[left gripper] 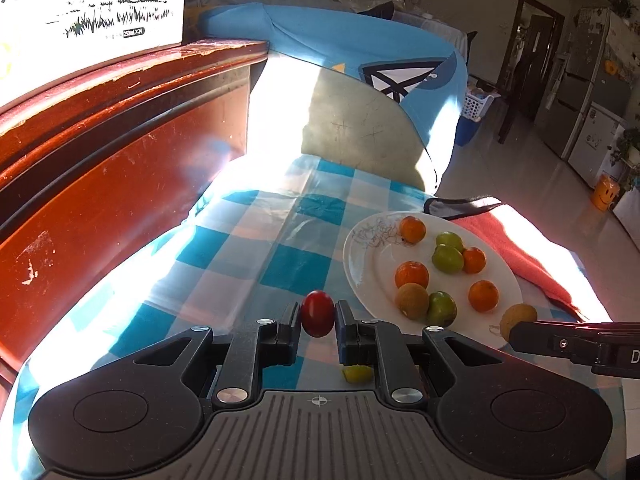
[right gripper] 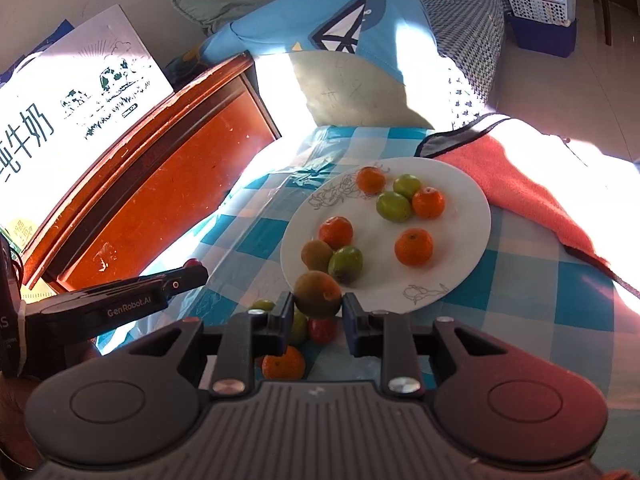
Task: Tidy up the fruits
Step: 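Place the tomato on the plate with the left gripper while the right releases its brown fruit there, then withdraw both open grippers from the plate toward the remaining fruit, then grasp an orange with the left gripper while the right grasps a yellow-brown fruit, then carry both fruits over the plate and open both grippers to release them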
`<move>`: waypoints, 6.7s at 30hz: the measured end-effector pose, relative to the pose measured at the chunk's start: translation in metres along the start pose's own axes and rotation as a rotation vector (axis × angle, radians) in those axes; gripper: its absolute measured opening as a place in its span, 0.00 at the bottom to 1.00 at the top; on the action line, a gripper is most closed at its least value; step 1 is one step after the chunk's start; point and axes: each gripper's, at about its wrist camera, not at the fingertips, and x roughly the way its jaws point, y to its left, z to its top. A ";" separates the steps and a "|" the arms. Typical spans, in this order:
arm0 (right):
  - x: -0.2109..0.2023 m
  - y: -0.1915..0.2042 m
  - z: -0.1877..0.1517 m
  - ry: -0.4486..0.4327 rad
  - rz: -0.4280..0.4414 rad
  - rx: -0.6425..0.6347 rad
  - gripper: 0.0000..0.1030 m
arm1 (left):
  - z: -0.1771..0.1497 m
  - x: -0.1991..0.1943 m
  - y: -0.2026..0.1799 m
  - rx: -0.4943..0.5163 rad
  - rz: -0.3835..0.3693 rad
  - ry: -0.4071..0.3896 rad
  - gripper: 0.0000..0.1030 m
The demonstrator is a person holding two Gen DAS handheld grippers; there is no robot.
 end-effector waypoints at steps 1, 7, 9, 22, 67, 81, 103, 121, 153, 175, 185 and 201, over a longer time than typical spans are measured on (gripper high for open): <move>-0.001 -0.002 0.002 -0.006 -0.004 0.000 0.26 | 0.002 0.000 -0.004 0.001 -0.012 -0.004 0.15; -0.001 -0.008 0.020 -0.031 -0.027 -0.015 0.26 | 0.017 0.008 -0.022 -0.003 -0.063 -0.014 0.15; 0.003 -0.010 0.022 -0.027 -0.032 -0.014 0.26 | 0.022 0.014 -0.026 -0.002 -0.072 -0.011 0.15; 0.037 -0.024 0.025 0.055 -0.053 0.032 0.26 | 0.039 0.068 -0.035 0.007 -0.074 0.039 0.15; 0.023 -0.015 0.015 0.069 -0.091 -0.043 0.41 | 0.028 0.040 -0.060 0.097 0.035 0.095 0.84; 0.004 -0.018 -0.007 0.095 -0.077 -0.054 0.47 | 0.001 0.003 -0.031 0.066 0.016 0.115 0.89; 0.021 -0.014 -0.022 0.142 -0.110 -0.132 0.47 | -0.042 -0.005 -0.038 0.163 -0.093 0.155 0.90; 0.039 -0.014 -0.022 0.149 -0.120 -0.138 0.28 | -0.053 0.002 -0.059 0.188 -0.151 0.154 0.69; 0.026 -0.022 -0.017 0.147 -0.102 -0.083 0.28 | -0.057 0.024 -0.077 0.170 -0.094 0.190 0.38; 0.003 -0.020 0.001 0.060 -0.086 -0.078 0.28 | -0.030 0.003 -0.072 0.103 -0.132 0.110 0.29; 0.003 -0.024 0.028 -0.014 -0.107 -0.087 0.28 | 0.014 0.021 -0.065 0.056 -0.106 0.041 0.29; 0.047 -0.049 0.052 0.015 -0.140 -0.031 0.28 | 0.043 0.087 -0.049 0.012 -0.059 0.067 0.29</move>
